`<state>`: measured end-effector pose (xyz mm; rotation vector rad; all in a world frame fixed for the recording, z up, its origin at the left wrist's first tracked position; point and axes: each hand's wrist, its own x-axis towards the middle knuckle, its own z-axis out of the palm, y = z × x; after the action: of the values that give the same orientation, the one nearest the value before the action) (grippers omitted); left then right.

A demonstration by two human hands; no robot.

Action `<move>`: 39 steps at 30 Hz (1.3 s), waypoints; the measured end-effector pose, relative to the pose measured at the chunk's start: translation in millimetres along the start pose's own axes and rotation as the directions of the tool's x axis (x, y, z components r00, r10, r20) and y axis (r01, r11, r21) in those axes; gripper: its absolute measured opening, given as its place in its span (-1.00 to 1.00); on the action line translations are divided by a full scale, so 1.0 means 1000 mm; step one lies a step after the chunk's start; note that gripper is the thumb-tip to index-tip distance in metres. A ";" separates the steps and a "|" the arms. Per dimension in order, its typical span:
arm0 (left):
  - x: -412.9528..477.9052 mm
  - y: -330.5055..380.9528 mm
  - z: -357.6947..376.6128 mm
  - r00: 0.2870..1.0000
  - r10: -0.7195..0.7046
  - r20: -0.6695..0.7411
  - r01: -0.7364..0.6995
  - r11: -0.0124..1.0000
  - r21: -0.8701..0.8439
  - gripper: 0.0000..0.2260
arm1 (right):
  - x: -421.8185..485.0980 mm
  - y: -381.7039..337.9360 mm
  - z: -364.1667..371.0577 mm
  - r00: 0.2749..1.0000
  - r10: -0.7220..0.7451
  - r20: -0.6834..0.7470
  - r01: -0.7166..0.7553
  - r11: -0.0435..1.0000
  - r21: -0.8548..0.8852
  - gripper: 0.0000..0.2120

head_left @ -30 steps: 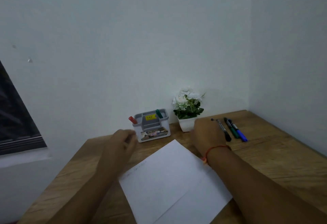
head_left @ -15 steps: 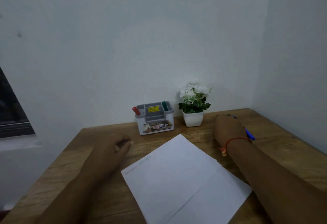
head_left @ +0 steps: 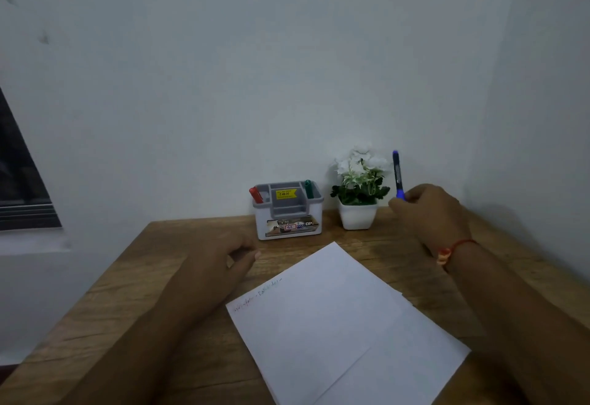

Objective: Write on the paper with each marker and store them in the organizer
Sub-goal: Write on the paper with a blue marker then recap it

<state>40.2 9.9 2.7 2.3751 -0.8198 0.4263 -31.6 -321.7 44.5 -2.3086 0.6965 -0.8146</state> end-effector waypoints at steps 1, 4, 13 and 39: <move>0.000 0.001 0.000 1.000 0.001 -0.004 -0.001 1.000 -0.006 -0.95 | -0.003 -0.007 -0.001 0.999 -0.032 -0.034 0.035 0.992 0.118 -0.80; 0.000 0.006 0.000 1.000 0.008 -0.024 -0.009 1.000 -0.006 -0.93 | -0.019 -0.036 -0.005 0.991 -0.130 -0.027 0.129 0.890 0.437 -0.85; -0.008 0.025 -0.004 0.994 0.029 -0.108 -0.049 0.982 -0.184 -0.73 | -0.080 -0.066 0.024 0.792 -0.312 0.525 -0.214 0.664 0.717 -0.90; -0.005 0.031 0.001 0.997 0.080 0.004 -0.076 0.959 -0.273 -0.80 | -0.088 -0.065 0.043 0.684 -0.295 0.668 -0.364 0.655 0.662 -0.72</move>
<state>16.7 -8.6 13.0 2.0985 -0.9189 0.3054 -43.8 -205.9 27.8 -1.5618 -0.0250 -0.0184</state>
